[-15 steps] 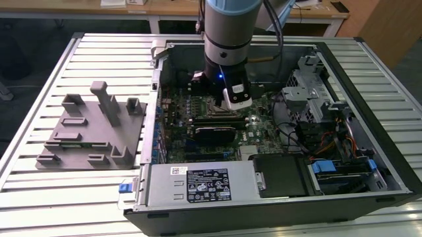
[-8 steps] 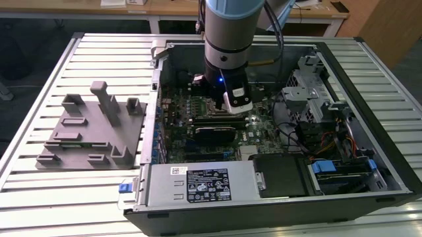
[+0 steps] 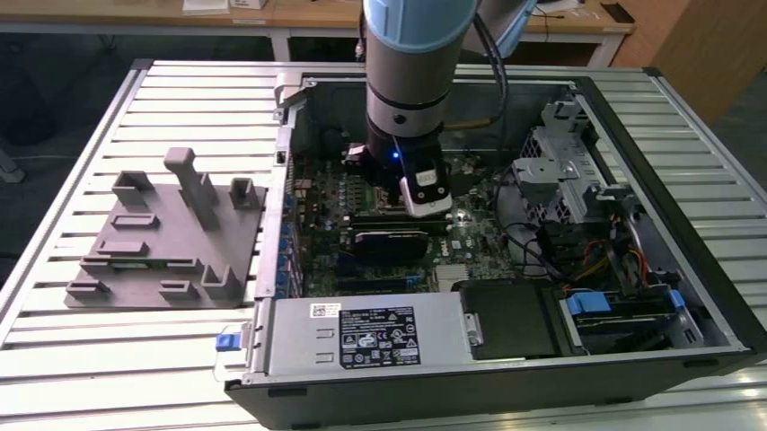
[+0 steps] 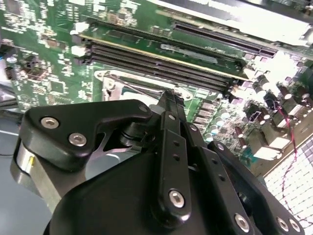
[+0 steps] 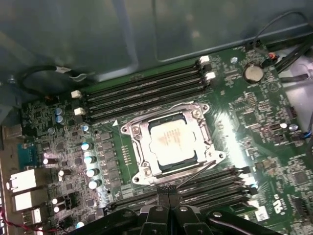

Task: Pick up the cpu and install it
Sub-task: 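Install the second cpu locking lever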

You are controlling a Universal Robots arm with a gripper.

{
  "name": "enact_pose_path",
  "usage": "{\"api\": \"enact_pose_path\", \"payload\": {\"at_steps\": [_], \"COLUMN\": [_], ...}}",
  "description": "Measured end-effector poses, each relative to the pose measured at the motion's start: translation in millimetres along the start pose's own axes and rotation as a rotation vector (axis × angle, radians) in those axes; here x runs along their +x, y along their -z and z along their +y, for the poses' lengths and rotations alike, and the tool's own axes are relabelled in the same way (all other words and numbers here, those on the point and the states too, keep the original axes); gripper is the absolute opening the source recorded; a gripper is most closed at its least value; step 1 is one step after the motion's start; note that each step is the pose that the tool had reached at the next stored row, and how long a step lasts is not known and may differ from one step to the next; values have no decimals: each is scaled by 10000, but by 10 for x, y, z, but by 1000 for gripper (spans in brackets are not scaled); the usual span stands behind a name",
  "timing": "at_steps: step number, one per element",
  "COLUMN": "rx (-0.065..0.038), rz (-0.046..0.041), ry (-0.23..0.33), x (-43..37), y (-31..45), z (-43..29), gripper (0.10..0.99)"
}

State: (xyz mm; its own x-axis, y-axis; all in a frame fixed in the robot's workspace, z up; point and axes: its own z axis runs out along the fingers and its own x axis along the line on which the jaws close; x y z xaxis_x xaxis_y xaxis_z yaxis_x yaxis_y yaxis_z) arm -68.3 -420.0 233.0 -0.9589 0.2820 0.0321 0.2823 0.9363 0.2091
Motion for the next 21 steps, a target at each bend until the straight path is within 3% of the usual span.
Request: {"api": "enact_pose_path", "payload": {"at_steps": [5, 11, 21], "rx": [-45, -259, -494], "rz": [14, 76, 142], "ry": [1, -5, -10], "x": [31, 65, 118], "y": [-69, -127, -260], "z": [-50, -91, -148], "gripper": [106, 106, 106]}}
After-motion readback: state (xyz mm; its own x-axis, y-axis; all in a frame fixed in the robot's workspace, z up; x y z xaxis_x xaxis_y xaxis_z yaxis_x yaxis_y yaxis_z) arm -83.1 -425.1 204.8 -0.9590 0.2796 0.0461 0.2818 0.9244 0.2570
